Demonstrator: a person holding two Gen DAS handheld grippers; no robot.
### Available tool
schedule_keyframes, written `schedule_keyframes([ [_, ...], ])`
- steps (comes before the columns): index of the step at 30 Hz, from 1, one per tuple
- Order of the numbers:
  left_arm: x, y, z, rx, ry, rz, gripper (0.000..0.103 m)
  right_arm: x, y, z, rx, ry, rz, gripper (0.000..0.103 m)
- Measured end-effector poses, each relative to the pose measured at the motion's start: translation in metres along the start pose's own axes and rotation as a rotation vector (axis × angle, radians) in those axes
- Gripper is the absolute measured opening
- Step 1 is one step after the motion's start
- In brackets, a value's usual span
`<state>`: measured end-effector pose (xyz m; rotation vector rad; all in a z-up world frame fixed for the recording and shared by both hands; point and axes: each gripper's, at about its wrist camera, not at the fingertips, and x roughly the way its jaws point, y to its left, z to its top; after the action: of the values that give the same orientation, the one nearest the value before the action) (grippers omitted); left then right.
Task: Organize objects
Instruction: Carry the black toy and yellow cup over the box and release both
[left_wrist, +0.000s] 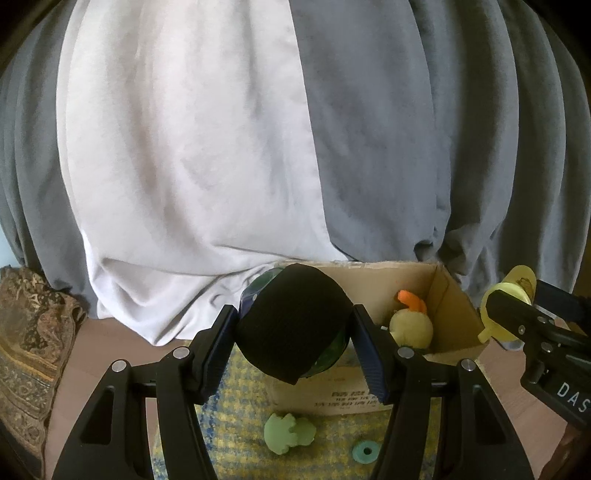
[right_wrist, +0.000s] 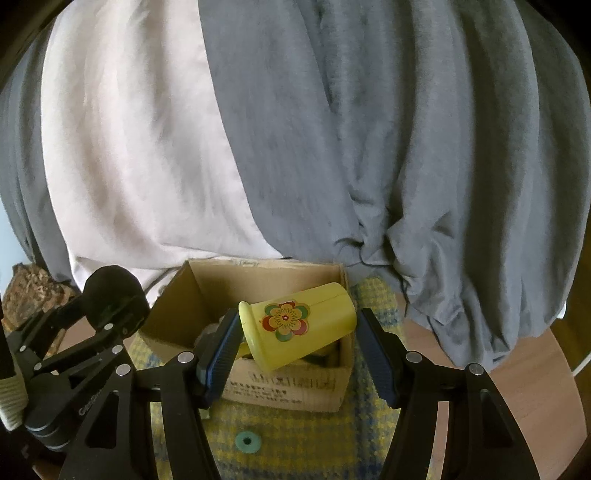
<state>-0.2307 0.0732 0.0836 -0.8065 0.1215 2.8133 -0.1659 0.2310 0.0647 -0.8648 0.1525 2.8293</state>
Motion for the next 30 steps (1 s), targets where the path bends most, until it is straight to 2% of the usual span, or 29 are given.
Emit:
schedule_keyframes([
  [6,0.012,0.001,0.011,0.003,0.013,-0.040,0.061,0.017,-0.004,0.011,0.031,0.035,0.004,0.063],
  [14,0.034,-0.004,0.020,0.018,0.044,-0.053,0.061,0.036,-0.001,0.018,0.037,0.070,-0.016,0.063],
  [18,0.050,-0.001,0.022,0.009,0.072,-0.032,0.061,0.046,-0.005,0.018,0.050,0.091,-0.016,0.063],
  [24,0.060,-0.007,0.023,0.027,0.095,-0.061,0.062,0.053,-0.008,0.019,0.042,0.108,-0.017,0.063],
  [26,0.061,-0.008,0.023,0.029,0.099,-0.050,0.068,0.054,-0.010,0.018,0.050,0.111,-0.020,0.064],
  [27,0.060,-0.008,0.023,0.030,0.092,-0.035,0.076,0.055,-0.012,0.018,0.057,0.112,-0.022,0.066],
  [28,0.059,-0.008,0.023,0.031,0.085,-0.020,0.083,0.055,-0.014,0.017,0.062,0.112,-0.024,0.072],
  [30,0.055,-0.009,0.023,0.038,0.070,0.015,0.084,0.053,-0.018,0.016,0.078,0.101,-0.042,0.081],
])
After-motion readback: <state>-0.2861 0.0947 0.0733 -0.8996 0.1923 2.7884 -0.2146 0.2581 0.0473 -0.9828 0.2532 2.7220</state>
